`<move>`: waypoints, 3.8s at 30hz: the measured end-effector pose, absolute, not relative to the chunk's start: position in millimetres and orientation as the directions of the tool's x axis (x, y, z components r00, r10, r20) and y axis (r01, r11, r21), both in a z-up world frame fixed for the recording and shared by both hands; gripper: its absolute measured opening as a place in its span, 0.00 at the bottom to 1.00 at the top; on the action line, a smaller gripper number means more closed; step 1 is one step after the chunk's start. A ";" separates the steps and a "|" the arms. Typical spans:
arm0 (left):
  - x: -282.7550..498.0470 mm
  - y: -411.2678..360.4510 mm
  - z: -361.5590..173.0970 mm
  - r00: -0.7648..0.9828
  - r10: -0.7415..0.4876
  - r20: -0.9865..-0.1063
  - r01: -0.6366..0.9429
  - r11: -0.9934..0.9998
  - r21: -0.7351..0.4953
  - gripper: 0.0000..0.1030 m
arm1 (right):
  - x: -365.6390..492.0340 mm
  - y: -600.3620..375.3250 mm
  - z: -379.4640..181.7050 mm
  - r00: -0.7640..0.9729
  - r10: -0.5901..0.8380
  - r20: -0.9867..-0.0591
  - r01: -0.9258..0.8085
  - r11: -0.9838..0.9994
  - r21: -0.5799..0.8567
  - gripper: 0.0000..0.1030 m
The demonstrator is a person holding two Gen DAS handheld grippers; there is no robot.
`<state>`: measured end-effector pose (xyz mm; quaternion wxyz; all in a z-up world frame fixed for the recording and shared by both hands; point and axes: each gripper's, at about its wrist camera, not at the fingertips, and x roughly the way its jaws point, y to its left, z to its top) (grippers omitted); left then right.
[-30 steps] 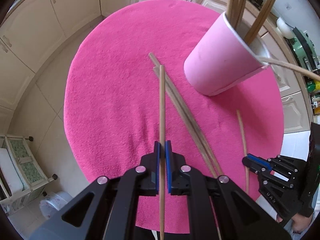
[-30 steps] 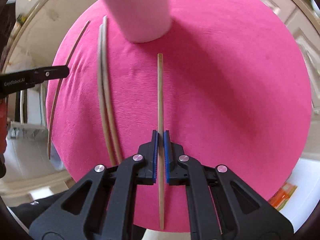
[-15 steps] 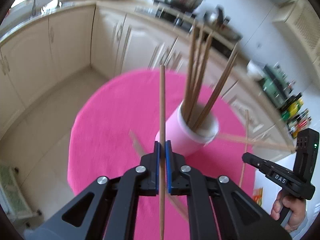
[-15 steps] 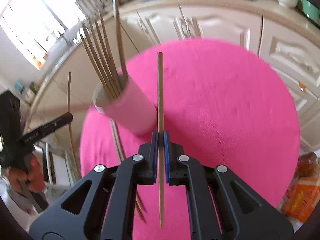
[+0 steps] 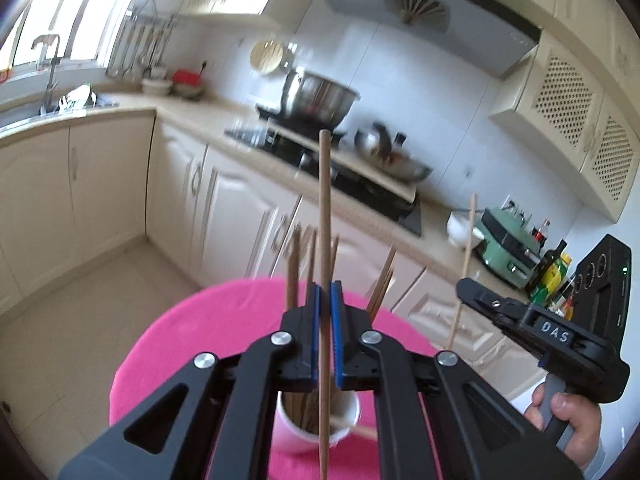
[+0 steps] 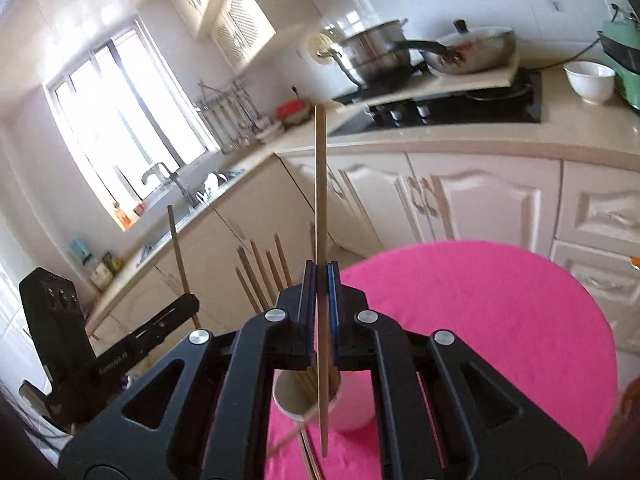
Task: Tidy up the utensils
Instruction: 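Lift both held chopsticks upright and lower them into the white cup, then open both grippers to drop the chopsticks into the cup, then move both open grippers back down to the last chopsticks, then close the left gripper on one chopstick while the right gripper grasps the other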
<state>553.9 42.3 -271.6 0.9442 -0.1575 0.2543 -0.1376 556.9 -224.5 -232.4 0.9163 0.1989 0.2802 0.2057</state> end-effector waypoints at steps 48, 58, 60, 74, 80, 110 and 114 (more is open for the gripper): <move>531.4 14.7 -342.0 0.770 -0.311 -0.556 0.193 0.946 -0.262 0.06 | 520.3 -182.0 -297.9 0.661 0.531 -0.530 -0.341 0.842 0.418 0.07; 520.5 20.3 -329.3 0.768 -0.316 -0.558 0.178 0.941 -0.288 0.28 | 516.5 -187.5 -282.1 0.658 0.532 -0.534 -0.317 0.838 0.444 0.22; 515.3 23.1 -325.9 0.769 -0.315 -0.556 0.174 0.941 -0.292 0.29 | 512.7 -189.0 -279.2 0.663 0.529 -0.530 -0.314 0.839 0.445 0.41; 482.0 70.2 -359.6 0.671 -0.223 -0.707 -0.035 0.943 -0.330 0.32 | 480.5 -218.8 -292.7 0.663 0.438 -0.607 -0.200 0.885 0.420 0.46; 484.2 63.4 -399.3 0.541 -0.199 -0.817 -0.104 0.948 -0.300 0.32 | 466.0 -207.8 -327.8 0.590 0.424 -0.687 -0.170 0.897 0.407 0.47; 487.6 29.9 -456.6 0.303 -0.049 -0.952 -0.178 0.978 -0.107 0.32 | 458.1 -193.2 -397.5 0.373 0.411 -0.832 -0.140 0.911 0.387 0.54; 492.9 25.8 -461.6 0.282 -0.050 -0.958 -0.180 0.978 -0.104 0.32 | 459.2 -195.8 -401.2 0.361 0.411 -0.837 -0.140 0.912 0.387 0.55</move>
